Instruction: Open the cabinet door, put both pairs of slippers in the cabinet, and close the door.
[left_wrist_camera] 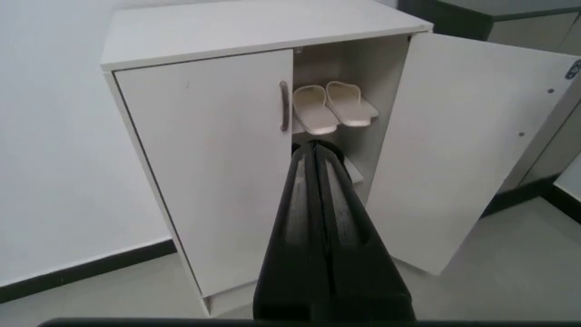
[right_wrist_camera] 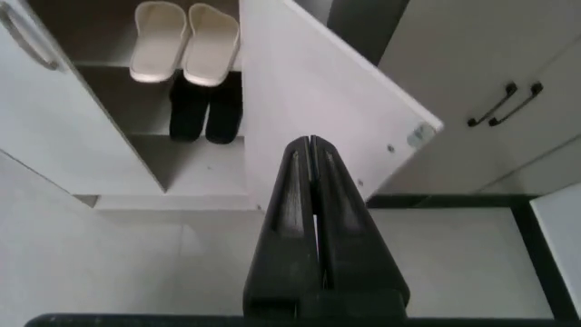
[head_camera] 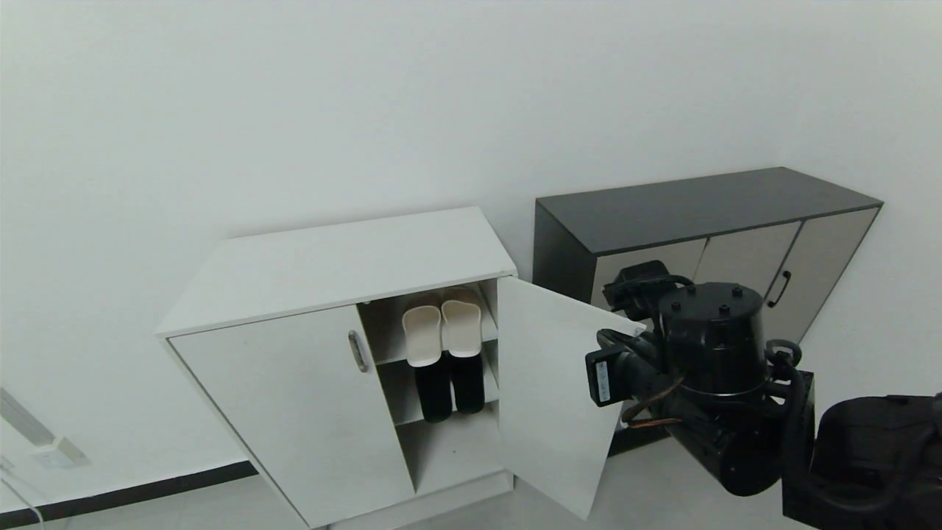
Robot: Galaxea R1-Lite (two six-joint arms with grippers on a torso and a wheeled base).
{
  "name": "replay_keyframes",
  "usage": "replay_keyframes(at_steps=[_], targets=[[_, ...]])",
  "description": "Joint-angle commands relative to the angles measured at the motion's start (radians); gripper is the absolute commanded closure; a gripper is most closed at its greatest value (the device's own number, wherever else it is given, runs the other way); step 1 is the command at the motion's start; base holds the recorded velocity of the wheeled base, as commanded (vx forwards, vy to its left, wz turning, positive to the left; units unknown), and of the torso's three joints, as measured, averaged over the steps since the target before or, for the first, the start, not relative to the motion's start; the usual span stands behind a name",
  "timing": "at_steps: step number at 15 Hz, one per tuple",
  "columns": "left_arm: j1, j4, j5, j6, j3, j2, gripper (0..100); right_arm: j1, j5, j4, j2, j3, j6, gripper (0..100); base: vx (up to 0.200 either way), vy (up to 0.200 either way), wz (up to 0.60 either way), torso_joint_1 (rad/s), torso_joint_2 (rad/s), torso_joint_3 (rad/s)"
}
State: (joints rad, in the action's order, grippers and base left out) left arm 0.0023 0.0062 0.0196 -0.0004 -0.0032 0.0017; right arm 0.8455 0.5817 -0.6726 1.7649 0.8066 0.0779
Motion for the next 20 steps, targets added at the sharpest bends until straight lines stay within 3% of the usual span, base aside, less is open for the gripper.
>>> replay_keyframes(at_steps=[1, 5, 7, 11, 20], targets=[[-0.001, 0.0, 0.0, 0.0, 0.0, 0.0, 100, -0.063, -0.033, 0.002, 0.019, 0.04, -0.006, 100, 0.0, 0.0, 0.0, 0.0, 0.0, 0.0], [-0.001, 0.0, 0.0, 0.0, 0.0, 0.0, 100, -0.22, -0.158, 0.1, 0.099, 0.224, -0.006, 100, 0.0, 0.0, 0.0, 0.0, 0.0, 0.0], [-0.001, 0.0, 0.0, 0.0, 0.0, 0.001, 100, -0.313, -0.227, 0.238, 0.173, 0.402, 0.006, 100, 0.0, 0.0, 0.0, 0.0, 0.0, 0.0], [-0.001, 0.0, 0.0, -0.001, 0.0, 0.0, 100, -0.404, -0.303, 0.39, 0.281, 0.611, 0.062, 100, 0.0, 0.0, 0.0, 0.0, 0.0, 0.0], [-0.001, 0.0, 0.0, -0.001, 0.0, 0.0, 100, -0.487, -0.352, 0.401, 0.478, 0.752, 0.089, 100, 0.0, 0.0, 0.0, 0.0, 0.0, 0.0]])
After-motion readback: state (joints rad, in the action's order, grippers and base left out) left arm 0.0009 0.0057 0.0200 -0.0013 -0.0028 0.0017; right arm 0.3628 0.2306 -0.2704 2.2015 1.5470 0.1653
